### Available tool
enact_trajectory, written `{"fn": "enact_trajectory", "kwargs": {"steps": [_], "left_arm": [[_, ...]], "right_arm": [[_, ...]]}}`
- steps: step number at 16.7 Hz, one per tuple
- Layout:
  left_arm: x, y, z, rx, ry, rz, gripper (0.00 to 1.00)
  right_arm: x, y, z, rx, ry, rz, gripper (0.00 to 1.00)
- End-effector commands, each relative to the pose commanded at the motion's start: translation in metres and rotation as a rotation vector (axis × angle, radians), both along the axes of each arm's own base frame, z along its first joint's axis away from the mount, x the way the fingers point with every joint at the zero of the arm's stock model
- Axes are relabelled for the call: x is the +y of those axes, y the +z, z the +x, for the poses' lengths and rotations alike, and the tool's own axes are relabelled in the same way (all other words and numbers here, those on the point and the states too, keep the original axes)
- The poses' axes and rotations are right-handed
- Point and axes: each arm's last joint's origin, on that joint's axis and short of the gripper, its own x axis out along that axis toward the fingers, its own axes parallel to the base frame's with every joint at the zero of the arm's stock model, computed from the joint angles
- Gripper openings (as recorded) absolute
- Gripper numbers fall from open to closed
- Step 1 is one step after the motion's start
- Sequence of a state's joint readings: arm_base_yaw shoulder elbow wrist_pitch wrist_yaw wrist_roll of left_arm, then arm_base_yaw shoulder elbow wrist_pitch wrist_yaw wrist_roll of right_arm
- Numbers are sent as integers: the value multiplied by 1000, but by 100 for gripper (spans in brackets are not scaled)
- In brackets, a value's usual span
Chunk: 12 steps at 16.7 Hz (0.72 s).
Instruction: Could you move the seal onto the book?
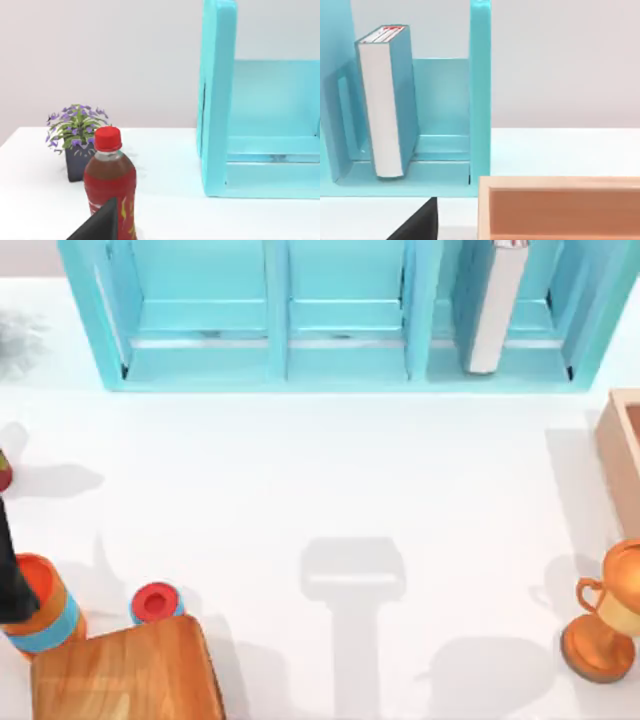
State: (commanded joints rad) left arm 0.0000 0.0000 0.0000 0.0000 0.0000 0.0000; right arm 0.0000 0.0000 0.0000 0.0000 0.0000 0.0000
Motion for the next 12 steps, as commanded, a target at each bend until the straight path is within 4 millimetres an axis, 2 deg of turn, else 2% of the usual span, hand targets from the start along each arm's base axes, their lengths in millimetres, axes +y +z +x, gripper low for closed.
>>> {"fn": "enact_trajectory", "kwargs": {"steps": [3, 7, 10, 12], "left_arm": [[0, 0, 0, 0, 0, 0, 100], [0, 0, 0, 0, 0, 0, 100], [0, 0, 0, 0, 0, 0, 100], [0, 0, 0, 0, 0, 0, 100]], "right_arm": [[0, 3, 0, -6, -1, 1, 100], [4, 33, 6, -58, -6, 12, 100], [10, 62, 24, -67, -11, 26, 100], [18, 74, 47, -28, -15, 31, 100]]}}
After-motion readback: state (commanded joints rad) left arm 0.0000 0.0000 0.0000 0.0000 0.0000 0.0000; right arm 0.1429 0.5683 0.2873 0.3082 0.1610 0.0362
